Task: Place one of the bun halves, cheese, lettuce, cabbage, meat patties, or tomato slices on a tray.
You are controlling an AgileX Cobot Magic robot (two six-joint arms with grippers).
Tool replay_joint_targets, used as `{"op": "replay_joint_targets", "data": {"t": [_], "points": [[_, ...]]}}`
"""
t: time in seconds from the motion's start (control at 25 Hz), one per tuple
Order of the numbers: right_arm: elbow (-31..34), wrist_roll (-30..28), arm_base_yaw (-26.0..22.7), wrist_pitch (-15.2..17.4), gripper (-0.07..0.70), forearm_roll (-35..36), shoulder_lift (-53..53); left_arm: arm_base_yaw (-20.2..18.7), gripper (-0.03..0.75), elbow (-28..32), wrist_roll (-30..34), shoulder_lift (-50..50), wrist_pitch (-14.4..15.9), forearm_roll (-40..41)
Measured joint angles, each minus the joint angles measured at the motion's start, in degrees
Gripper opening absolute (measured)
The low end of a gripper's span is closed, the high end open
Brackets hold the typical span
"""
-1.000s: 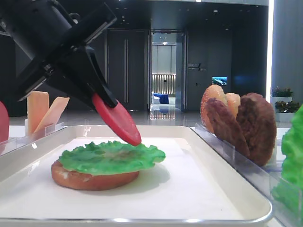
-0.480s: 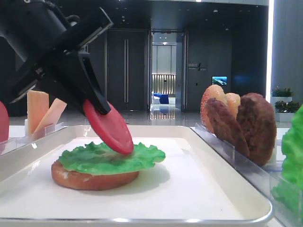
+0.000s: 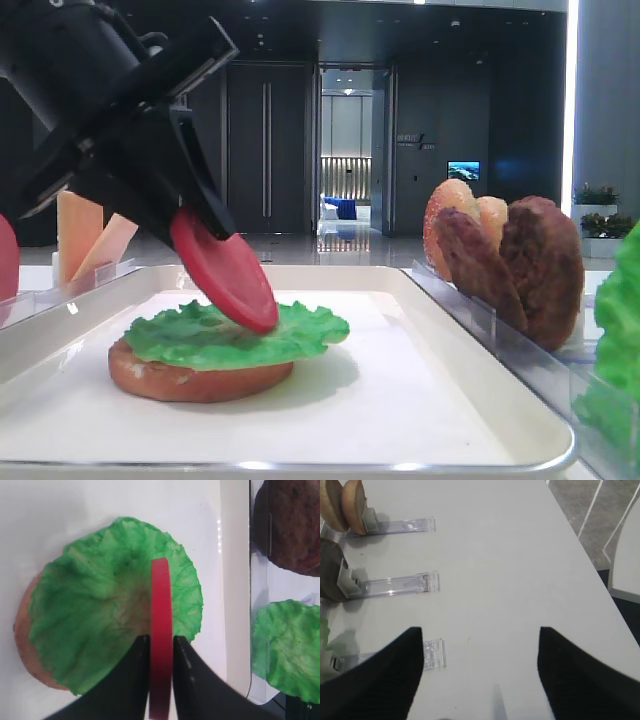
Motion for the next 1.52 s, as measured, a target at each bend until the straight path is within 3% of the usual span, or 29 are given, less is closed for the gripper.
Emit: {"op": "replay_joint_targets", "data": {"t": [0.16,0.36,0.64,0.96,1.24,1.52], "points": [[0.00,0.00,0.00,0.00,0.464,0.00,0.00,0.00,0.245,0.00,-0.09,0.00,0.00,0.00],[0.00,0.00,0.00,0.00,0.464,0.00,0.00,0.00,0.327,0.00,-0.20,0.00,1.15,0.89],[0.00,0.00,0.00,0.00,0.464,0.00,0.00,0.00,0.491,0.00,-5.14,0.00,3.14,5.34],[0.00,0.00,0.00,0.00,0.464,0.00,0.00,0.00,0.519,-0.42,-10.07,0.00,6.85,12.01],[0.00,0.00,0.00,0.00,0.464,0.00,0.00,0.00,0.552,-3.72,-18.91,-3.65,10.11,23.40],[0.00,0.00,0.00,0.00,0.464,0.00,0.00,0.00,0.584,-10.15,-24.30,-4.78,16.56,28.91]]}}
